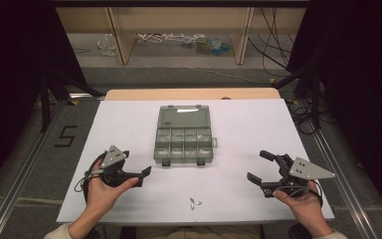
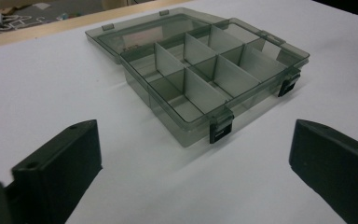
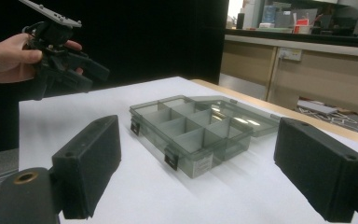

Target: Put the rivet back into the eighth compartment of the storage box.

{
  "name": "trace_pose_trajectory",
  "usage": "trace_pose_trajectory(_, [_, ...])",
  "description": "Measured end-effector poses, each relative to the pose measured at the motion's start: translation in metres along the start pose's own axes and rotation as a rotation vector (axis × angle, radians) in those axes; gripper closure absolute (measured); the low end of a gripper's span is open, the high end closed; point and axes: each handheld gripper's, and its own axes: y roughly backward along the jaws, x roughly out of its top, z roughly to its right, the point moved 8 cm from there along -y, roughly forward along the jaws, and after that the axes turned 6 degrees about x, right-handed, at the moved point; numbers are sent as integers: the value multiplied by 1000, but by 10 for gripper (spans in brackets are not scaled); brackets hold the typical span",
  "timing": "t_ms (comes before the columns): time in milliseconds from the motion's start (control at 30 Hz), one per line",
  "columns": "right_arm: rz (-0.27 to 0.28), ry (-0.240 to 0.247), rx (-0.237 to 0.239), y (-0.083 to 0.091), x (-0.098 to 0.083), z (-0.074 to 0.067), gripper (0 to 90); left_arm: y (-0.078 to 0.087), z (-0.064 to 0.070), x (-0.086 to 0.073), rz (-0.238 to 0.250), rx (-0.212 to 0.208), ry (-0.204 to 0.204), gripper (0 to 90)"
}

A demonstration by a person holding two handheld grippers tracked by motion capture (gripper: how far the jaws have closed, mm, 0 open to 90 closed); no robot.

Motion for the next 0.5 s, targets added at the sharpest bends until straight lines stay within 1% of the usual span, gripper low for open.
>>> trace_pose_trajectory(33, [-12,3,-7,1,-1,0,157,0,1,-1,-9,-8,9,33])
trace_pose_trajectory(100, [-16,-5,-8,1,-1,-1,156,0,2,-1,-10,-11,8,35])
trace_pose_trajectory(133, [-9,12,-8,0,0,0,157,1,3,0,-8,-9,-4,39])
trace_pose_trajectory(200, [-1,16,3,-1,1,-1,156,3,5,2,-8,-22,-18,55])
trace_pose_trajectory(233, [-41,-17,2,1,-2,-4,156,4,9,4,-12,-46,-30,82])
trace_pose_trajectory(267, [-41,-17,2,1,-2,-4,156,4,12,5,-20,-66,-52,82])
trace_pose_trajectory(300, [-36,19,5,0,-1,-3,157,5,19,8,-36,-103,-126,122])
trace_pose_trajectory(333, [-36,19,5,0,-1,-3,157,5,19,8,-36,-103,-126,161])
trace_pose_trajectory(367, [-24,17,1,-2,-1,-3,157,5,24,10,-52,-116,-184,153])
trace_pose_trajectory(400, [-24,16,-2,-2,-1,-3,156,4,30,11,-59,-134,-186,156])
trace_pose_trajectory(433, [-26,11,-1,-2,-1,-3,156,2,41,13,-86,-163,-240,156])
trace_pose_trajectory(467, [-25,10,-1,-2,-1,-3,157,0,47,14,-95,-190,-261,156])
trace_pose_trajectory(500, [-27,9,4,-2,-2,-3,157,0,47,14,-95,-190,-261,155])
